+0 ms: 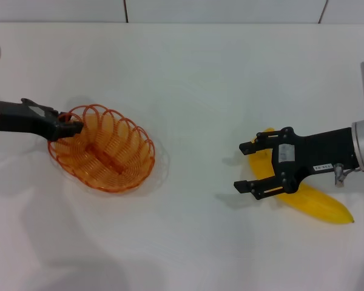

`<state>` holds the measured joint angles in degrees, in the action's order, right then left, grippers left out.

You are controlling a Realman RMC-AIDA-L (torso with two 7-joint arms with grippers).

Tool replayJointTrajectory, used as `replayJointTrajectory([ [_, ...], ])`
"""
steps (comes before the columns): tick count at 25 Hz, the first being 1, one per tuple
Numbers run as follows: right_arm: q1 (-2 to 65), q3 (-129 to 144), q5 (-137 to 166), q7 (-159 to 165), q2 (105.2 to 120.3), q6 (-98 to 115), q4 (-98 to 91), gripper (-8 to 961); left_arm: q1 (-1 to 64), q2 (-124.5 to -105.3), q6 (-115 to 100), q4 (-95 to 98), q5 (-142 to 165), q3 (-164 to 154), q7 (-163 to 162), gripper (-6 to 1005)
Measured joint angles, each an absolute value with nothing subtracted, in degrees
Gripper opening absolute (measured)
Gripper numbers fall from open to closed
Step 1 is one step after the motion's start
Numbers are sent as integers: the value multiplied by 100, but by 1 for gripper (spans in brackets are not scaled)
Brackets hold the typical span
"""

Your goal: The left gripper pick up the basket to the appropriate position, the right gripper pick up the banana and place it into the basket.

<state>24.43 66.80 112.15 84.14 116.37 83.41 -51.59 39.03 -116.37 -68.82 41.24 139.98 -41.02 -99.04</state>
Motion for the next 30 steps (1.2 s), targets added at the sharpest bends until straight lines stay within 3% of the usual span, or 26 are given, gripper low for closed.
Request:
replayJointTrajectory([
  [3, 2444, 6680, 11214, 8420, 11636, 8341, -5160, 832, 3900, -11636, -6884, 4127, 13997, -4102, -9904, 523],
  [6, 2444, 6680, 11215, 8421, 11637, 8341, -5157, 832, 3902, -11624, -6920, 4149, 13995, -4103, -9905, 284],
  [11, 2444, 6680, 11214, 8424, 11637, 8341, -5151, 832, 3846, -11623, -7066, 4376, 13882, -4098, -9922, 173],
  [16, 2444, 6680, 11214, 8427, 11636, 8341, -5150, 832, 3810, -11599, -7320, 4433, 13706, -4108, -9907, 101],
  [30, 2444, 6674, 11214, 8429, 11637, 8341, -5150, 832, 3805, -11568, -7320, 4439, 13769, -4112, -9986, 87],
])
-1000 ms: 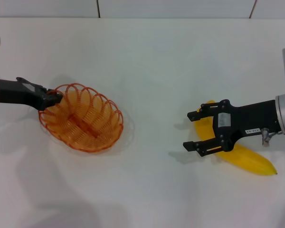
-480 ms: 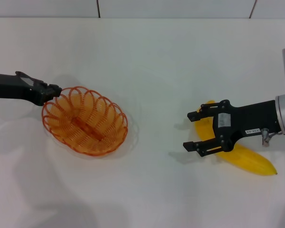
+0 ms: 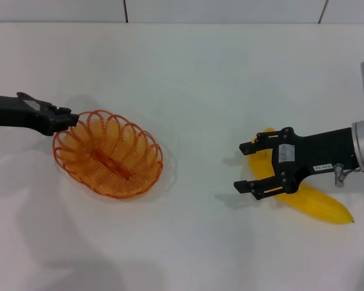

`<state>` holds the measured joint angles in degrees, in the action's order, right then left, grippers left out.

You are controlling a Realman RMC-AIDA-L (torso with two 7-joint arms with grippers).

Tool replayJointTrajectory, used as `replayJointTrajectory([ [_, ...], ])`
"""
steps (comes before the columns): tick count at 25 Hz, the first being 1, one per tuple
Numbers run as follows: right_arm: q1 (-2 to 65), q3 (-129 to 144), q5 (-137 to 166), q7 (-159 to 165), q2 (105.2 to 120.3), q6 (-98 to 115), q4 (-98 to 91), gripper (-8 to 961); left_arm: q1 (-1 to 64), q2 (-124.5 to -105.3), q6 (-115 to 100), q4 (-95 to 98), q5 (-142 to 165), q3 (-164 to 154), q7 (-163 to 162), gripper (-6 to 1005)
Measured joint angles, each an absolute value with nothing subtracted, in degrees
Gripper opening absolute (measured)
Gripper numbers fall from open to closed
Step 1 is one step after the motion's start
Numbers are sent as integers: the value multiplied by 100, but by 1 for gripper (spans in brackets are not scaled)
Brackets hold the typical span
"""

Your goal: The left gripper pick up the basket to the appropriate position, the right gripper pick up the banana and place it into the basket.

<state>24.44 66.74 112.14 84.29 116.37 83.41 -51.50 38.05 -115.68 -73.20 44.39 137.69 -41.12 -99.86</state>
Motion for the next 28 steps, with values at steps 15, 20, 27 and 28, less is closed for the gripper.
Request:
replayJointTrajectory([
  [15, 2533, 6680, 11221, 8428, 11633, 8341, -5026, 832, 3838, -11621, -7303, 4409, 13760, -4101, -10055, 528],
  [20, 2576, 6680, 11223, 8424, 11628, 8341, -4995, 831, 3843, -11624, -7295, 4369, 13842, -4112, -10034, 530],
  [27, 2584, 6680, 11224, 8415, 11628, 8341, -4992, 831, 3853, -11628, -7021, 4200, 13920, -4113, -9977, 535],
  [28, 2584, 6680, 11224, 8414, 11627, 8340, -4992, 831, 3855, -11628, -7014, 4191, 13920, -4113, -9975, 535],
])
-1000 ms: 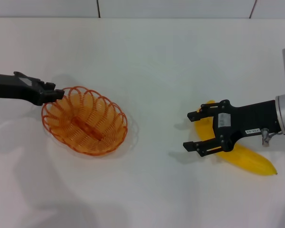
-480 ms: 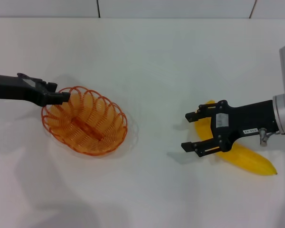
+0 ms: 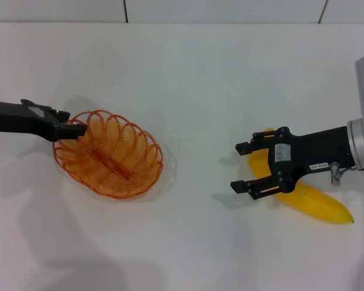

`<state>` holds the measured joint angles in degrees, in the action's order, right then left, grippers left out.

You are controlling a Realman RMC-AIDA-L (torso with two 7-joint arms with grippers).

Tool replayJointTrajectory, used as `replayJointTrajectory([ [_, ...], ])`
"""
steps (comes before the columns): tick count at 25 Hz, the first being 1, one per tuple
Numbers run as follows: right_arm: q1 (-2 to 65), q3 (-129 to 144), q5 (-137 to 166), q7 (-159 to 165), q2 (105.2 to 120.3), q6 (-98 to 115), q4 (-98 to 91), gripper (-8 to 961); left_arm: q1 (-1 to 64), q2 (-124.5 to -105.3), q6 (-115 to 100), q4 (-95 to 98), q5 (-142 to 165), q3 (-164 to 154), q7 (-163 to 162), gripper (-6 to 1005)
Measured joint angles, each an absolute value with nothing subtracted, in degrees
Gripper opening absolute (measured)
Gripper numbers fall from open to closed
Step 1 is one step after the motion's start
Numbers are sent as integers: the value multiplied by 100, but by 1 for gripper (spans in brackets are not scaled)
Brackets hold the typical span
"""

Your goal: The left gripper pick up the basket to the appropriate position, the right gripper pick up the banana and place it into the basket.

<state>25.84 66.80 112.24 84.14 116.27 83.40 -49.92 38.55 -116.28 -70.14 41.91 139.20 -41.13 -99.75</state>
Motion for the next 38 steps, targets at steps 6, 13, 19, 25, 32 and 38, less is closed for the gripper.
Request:
replayJointTrajectory([
  [6, 2590, 6680, 11325, 8416, 11636, 8341, -4992, 831, 3866, -11635, -6878, 4111, 13921, -4113, -9932, 536],
  [13, 2607, 6680, 11369, 8425, 11643, 8341, -4992, 831, 3875, -11639, -6864, 4063, 13903, -4113, -9870, 518],
  [19, 2618, 6679, 11370, 8428, 11645, 8341, -4936, 831, 3849, -11645, -6847, 4061, 13694, -4113, -9580, 444],
  [25, 2653, 6677, 11373, 8429, 11640, 8341, -4872, 831, 3835, -11645, -6838, 4021, 13634, -4113, -9459, 310],
  [32, 2654, 6669, 11373, 8429, 11636, 8341, -4868, 831, 3833, -11644, -6838, 4008, 13634, -4113, -9451, 112],
  [38, 2655, 6651, 11373, 8429, 11636, 8340, -4859, 831, 3780, -11640, -6840, 4069, 13518, -4102, -9468, 41],
])
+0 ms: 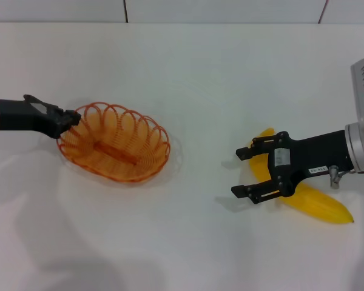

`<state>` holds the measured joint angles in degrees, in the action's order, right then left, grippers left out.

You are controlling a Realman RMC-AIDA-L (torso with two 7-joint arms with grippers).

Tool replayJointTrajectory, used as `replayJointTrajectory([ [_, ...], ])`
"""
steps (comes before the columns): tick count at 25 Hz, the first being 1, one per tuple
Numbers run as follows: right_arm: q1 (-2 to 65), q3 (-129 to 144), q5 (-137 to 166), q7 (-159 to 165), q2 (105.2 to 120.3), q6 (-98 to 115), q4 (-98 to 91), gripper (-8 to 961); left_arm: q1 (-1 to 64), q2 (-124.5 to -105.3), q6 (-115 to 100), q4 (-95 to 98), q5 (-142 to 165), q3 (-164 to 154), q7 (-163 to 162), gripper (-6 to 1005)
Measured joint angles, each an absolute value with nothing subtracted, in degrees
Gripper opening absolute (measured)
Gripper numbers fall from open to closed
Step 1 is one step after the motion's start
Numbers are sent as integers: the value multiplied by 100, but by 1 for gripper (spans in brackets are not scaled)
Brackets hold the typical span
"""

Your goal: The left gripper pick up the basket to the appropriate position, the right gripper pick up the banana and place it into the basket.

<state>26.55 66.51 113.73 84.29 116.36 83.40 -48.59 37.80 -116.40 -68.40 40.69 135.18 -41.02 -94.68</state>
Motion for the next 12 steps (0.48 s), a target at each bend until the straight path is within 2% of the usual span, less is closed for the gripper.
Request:
replayJointTrajectory([
  [12, 2654, 6609, 11373, 8429, 11636, 8341, -4862, 831, 3826, -11640, -6907, 4208, 12742, -4104, -9190, 41],
])
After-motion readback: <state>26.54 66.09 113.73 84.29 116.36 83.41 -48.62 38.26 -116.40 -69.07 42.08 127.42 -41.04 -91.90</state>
